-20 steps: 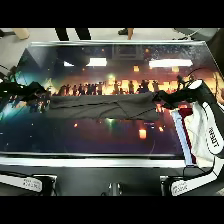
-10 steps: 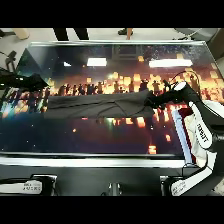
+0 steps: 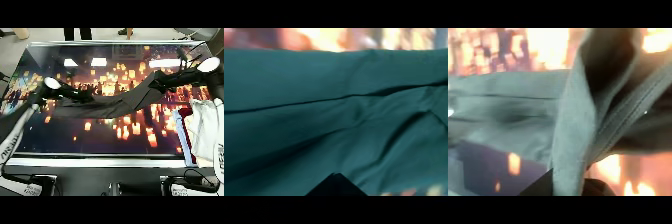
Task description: Fold the shirts.
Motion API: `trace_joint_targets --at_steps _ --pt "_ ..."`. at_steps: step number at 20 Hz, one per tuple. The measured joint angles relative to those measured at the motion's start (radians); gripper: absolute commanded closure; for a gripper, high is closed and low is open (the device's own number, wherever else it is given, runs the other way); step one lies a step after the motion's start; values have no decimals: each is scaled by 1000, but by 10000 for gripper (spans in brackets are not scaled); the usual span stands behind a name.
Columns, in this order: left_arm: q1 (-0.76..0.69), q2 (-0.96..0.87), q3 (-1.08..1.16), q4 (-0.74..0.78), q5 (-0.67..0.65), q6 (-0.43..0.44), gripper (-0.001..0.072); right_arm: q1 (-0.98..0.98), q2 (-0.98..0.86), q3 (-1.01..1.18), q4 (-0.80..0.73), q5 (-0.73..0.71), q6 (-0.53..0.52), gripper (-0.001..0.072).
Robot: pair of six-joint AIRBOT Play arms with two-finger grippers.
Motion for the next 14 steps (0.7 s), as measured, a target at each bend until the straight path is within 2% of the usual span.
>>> trace_joint_targets --at_steps 4,8,11,14 --pt "-186 -92 -6 -172 108 1 680 0 121 5 -3 80 29 681" --pt "-326 -163 -7 -381 166 71 683 0 197 5 -4 104 44 681" --pt "-328 -166 -8 -433 186 122 684 18 205 6 3 82 51 681" --pt "-215 -94 -8 -346 189 130 684 95 160 6 24 26 58 680"
